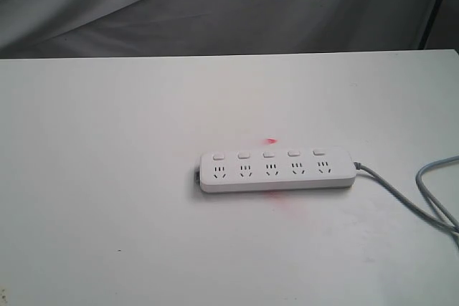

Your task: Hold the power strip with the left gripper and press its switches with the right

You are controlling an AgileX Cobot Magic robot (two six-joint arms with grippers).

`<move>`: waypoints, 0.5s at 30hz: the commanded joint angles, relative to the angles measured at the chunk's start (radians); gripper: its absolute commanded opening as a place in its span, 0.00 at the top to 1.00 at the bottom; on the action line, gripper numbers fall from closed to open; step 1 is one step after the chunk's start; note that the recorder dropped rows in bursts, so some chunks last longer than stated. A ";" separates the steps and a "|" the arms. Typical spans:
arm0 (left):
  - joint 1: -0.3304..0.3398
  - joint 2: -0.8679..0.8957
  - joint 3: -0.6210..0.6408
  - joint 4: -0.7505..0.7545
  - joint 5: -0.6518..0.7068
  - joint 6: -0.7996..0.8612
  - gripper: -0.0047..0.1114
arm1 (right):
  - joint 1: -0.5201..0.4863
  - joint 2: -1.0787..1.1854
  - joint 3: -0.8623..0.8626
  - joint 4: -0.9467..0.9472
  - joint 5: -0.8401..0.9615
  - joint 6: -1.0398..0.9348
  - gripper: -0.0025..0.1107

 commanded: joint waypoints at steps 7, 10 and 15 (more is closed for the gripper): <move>0.003 0.003 0.057 -0.269 0.341 1.000 0.95 | 0.002 -0.007 0.003 0.004 -0.003 0.002 0.98; 0.003 0.003 0.098 -0.433 0.426 1.256 0.95 | 0.002 -0.007 0.003 0.004 -0.003 0.002 0.98; 0.003 0.022 0.163 -0.628 0.409 1.451 0.95 | 0.002 -0.007 0.003 0.004 -0.003 0.002 0.98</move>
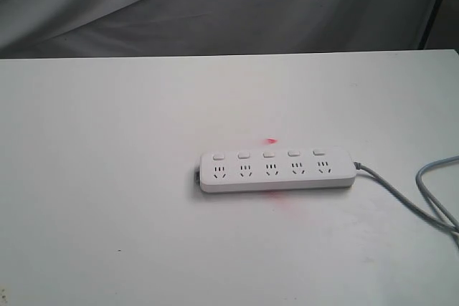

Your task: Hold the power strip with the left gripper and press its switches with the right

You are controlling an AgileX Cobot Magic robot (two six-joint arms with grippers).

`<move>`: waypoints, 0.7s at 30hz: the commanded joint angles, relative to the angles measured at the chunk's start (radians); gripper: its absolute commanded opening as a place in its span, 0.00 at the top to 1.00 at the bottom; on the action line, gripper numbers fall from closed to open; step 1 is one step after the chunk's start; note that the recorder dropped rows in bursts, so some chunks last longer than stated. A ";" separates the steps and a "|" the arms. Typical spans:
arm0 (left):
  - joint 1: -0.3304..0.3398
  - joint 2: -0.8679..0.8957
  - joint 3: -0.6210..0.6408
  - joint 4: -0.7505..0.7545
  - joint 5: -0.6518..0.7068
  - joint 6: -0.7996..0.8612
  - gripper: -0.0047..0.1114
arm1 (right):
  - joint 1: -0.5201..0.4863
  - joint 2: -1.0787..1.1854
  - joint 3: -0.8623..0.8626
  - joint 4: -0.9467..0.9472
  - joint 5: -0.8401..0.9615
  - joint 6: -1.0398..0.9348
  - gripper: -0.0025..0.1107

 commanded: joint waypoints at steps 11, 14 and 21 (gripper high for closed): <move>0.003 0.326 0.068 -0.180 -0.011 0.219 0.94 | 0.002 -0.007 0.003 0.004 -0.003 0.002 0.98; 0.003 0.424 0.068 -0.207 0.008 0.295 0.81 | 0.002 -0.007 0.003 0.004 -0.003 0.002 0.98; 0.003 0.592 0.068 -0.321 0.006 0.439 0.19 | 0.002 -0.007 0.003 0.004 -0.003 0.002 0.98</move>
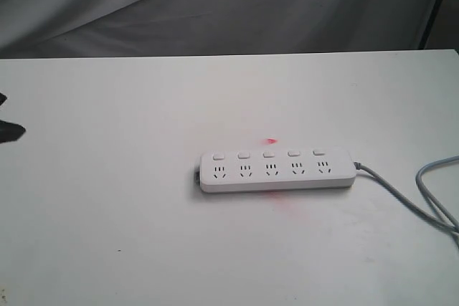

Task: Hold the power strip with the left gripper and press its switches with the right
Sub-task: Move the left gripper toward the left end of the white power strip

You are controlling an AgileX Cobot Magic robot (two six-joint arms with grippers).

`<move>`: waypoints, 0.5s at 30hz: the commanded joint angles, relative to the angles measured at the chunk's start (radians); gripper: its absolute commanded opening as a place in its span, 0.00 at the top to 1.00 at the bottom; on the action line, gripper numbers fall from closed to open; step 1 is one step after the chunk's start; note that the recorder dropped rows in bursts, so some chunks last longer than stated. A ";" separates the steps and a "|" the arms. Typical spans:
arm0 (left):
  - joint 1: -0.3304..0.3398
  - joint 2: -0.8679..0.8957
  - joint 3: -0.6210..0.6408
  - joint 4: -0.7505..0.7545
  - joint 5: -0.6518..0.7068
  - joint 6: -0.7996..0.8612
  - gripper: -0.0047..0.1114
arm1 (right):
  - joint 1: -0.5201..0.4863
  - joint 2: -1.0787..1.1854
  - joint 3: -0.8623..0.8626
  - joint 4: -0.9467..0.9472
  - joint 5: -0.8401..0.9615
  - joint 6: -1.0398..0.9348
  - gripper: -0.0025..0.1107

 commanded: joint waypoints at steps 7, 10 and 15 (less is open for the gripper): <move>-0.002 0.168 0.003 -0.155 0.009 0.288 0.06 | 0.002 -0.007 0.003 0.004 -0.003 0.002 0.98; -0.029 0.206 0.003 -0.247 0.041 0.421 0.06 | 0.002 -0.007 0.003 0.004 -0.003 0.002 0.98; -0.130 0.274 -0.044 -0.276 0.131 0.440 0.06 | 0.002 -0.007 0.003 0.004 -0.003 0.002 0.98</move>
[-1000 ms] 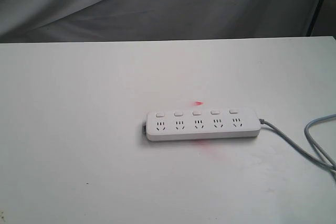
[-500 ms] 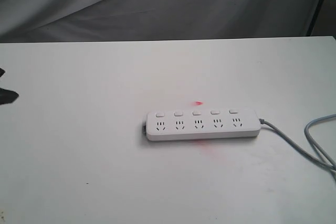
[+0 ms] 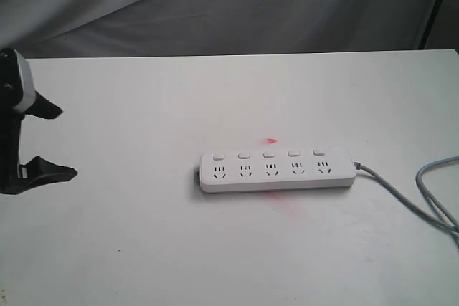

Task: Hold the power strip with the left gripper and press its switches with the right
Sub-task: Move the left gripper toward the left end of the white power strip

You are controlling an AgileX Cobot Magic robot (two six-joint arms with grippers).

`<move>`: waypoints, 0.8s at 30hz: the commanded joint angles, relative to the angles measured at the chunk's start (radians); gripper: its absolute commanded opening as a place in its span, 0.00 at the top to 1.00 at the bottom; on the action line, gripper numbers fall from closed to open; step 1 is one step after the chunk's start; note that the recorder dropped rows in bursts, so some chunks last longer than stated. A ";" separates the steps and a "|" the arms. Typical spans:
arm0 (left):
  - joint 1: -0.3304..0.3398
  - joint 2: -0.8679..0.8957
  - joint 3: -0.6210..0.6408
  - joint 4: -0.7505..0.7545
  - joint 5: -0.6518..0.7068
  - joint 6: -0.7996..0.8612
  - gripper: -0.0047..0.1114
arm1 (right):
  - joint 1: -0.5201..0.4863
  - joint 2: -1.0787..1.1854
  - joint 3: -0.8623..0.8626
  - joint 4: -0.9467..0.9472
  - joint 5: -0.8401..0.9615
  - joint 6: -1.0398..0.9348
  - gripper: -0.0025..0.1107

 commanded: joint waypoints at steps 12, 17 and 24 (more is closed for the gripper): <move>-0.237 0.231 -0.160 -0.034 0.078 0.031 0.06 | 0.002 -0.007 0.003 0.004 -0.003 0.002 0.98; -0.237 0.328 -0.252 -0.062 0.178 0.031 0.06 | 0.002 -0.007 0.003 0.004 -0.003 0.002 0.98; -0.277 0.494 -0.431 -0.146 0.251 0.031 0.06 | 0.002 -0.007 0.003 0.004 -0.003 0.002 0.98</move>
